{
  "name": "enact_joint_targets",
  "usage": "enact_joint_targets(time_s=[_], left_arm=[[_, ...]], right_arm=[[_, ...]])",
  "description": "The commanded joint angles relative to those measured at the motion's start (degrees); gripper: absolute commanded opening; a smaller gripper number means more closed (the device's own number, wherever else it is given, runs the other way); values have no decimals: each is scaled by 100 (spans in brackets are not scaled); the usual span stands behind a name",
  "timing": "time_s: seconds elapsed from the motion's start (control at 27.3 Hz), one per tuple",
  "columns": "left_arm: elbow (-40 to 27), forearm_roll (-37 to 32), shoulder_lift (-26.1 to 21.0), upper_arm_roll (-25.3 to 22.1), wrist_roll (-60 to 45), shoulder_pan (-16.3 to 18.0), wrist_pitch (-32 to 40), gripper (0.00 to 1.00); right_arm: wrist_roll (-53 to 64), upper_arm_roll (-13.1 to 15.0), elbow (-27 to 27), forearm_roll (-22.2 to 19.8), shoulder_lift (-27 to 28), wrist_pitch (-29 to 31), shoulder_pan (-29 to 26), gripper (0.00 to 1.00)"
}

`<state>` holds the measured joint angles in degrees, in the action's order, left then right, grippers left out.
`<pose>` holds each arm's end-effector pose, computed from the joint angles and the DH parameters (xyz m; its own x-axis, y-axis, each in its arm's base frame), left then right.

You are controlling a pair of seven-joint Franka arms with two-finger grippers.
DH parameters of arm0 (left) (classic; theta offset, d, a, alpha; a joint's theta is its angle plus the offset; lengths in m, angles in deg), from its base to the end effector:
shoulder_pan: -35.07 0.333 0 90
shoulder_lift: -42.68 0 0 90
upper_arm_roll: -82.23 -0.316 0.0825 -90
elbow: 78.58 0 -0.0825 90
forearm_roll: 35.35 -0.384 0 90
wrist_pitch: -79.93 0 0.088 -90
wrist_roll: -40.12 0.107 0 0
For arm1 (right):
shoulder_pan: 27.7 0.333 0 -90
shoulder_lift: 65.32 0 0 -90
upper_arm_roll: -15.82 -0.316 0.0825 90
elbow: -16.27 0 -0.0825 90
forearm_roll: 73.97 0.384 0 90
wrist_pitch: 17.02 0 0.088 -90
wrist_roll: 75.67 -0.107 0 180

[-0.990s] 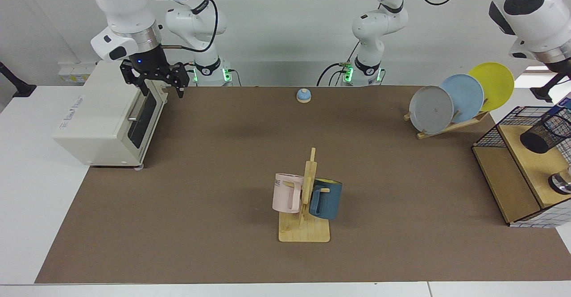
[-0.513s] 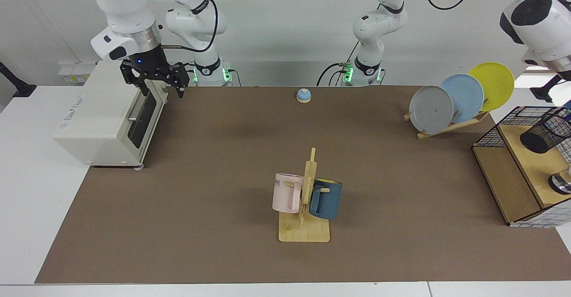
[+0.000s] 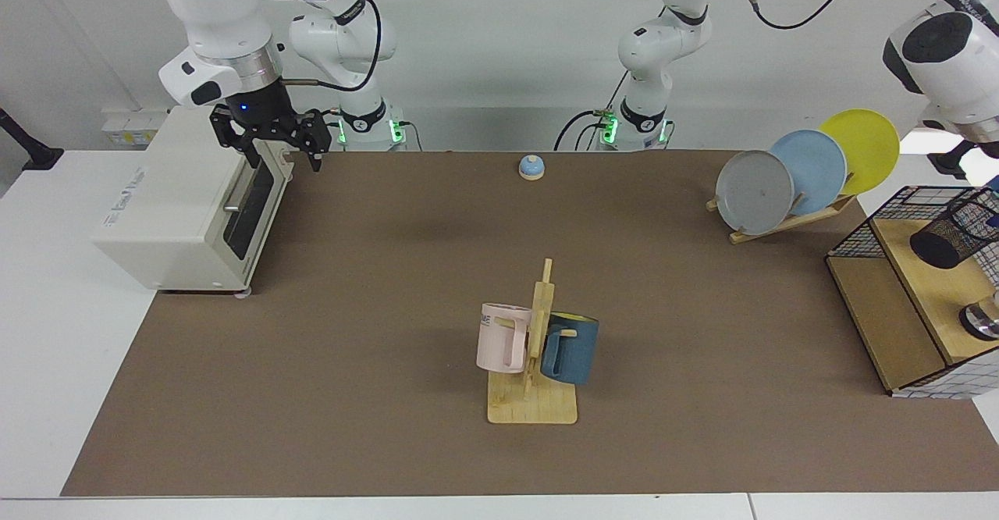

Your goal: Put markers into pen holder

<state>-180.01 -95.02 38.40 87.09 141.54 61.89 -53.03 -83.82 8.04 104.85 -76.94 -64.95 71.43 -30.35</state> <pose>0.5754 0.2509 0.5714 -0.2151 -0.5007 -0.8385 -0.9354 0.3523 0.0296 0.5523 0.0436 0.6304 0.9985 -0.0539 -0.0013 -0.0538 -0.9972 0.0516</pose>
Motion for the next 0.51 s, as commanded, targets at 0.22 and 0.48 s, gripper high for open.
enact_joint_targets(time_s=[0.22, 0.48], left_arm=[[-105, 0, -12, 50, -70, 166, -159, 99], [-88, 79, -21, 41, -61, 184, -124, 100]], right_arm=[[-90, -13, 90, 104, -90, 94, -34, 100], [-90, -13, 98, 104, -90, 94, -34, 100]])
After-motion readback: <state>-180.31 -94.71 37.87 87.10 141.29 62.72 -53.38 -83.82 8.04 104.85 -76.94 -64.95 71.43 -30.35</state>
